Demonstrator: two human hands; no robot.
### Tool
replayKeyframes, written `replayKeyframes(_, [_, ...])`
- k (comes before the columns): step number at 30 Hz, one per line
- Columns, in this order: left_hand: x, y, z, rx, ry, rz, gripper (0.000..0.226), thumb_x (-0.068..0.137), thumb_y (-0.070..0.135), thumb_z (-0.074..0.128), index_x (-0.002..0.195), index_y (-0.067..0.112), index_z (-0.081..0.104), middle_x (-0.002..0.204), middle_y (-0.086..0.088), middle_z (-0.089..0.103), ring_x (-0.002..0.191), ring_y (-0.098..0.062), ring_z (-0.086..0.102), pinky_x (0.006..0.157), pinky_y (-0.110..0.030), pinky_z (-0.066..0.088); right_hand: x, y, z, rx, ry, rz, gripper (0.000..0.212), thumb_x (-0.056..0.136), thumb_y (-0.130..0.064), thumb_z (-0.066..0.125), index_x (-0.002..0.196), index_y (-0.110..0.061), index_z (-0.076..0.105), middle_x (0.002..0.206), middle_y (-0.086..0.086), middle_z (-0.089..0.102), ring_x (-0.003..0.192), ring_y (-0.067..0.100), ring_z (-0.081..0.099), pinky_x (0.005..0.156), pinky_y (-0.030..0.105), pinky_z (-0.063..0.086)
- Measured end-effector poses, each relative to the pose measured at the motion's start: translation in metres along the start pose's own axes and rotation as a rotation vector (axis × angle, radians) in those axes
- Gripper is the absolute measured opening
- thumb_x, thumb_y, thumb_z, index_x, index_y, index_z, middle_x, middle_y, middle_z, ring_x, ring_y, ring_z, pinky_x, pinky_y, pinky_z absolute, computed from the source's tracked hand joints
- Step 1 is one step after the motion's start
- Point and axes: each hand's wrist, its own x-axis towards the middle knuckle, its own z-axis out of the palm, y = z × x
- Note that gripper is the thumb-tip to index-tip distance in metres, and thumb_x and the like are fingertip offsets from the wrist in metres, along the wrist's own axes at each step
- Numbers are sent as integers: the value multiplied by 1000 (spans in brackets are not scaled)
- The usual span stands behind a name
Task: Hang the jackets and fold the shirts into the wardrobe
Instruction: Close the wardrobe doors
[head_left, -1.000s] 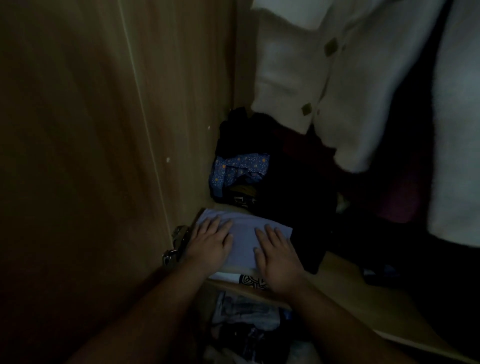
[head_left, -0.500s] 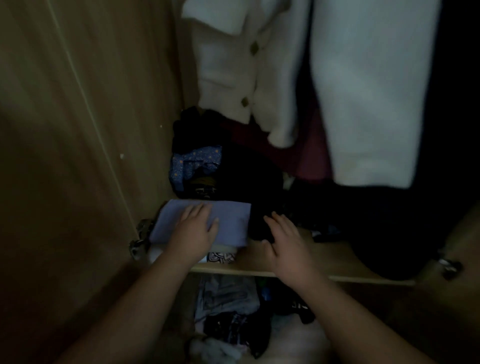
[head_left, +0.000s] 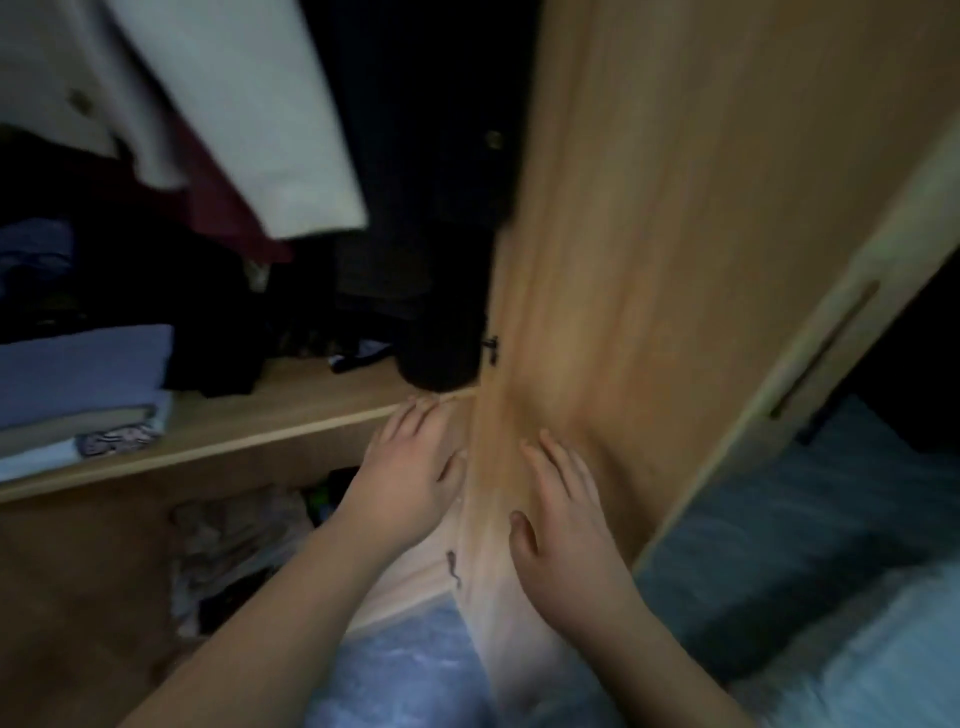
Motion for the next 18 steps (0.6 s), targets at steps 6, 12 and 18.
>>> replayKeyframes(6, [-12, 98, 49, -78, -84, 139, 58, 100, 42, 44, 152, 29, 25, 159, 9, 24, 148, -11, 13, 119, -27, 11, -87, 74, -70, 91, 225, 232, 68, 77, -7, 55, 143, -15, 42, 150, 0, 38, 144, 12, 27, 118, 18, 13])
replayKeyframes(12, [-10, 137, 40, -97, -55, 172, 58, 100, 39, 45, 153, 32, 21, 161, 9, 19, 148, -9, 10, 117, -25, 9, -58, 93, -99, 370, 236, 420, 73, 92, -17, 58, 154, -24, 20, 145, -20, 32, 136, -1, 32, 111, 21, 29])
replayKeyframes(18, [-29, 96, 7, -49, 6, 68, 55, 98, 28, 50, 150, 26, 31, 152, 12, 34, 142, -4, 21, 114, -20, 13, -39, 60, -72, 467, 280, 408, 52, 80, -13, 59, 126, -27, 37, 112, -11, 56, 99, 7, 58, 80, 21, 45])
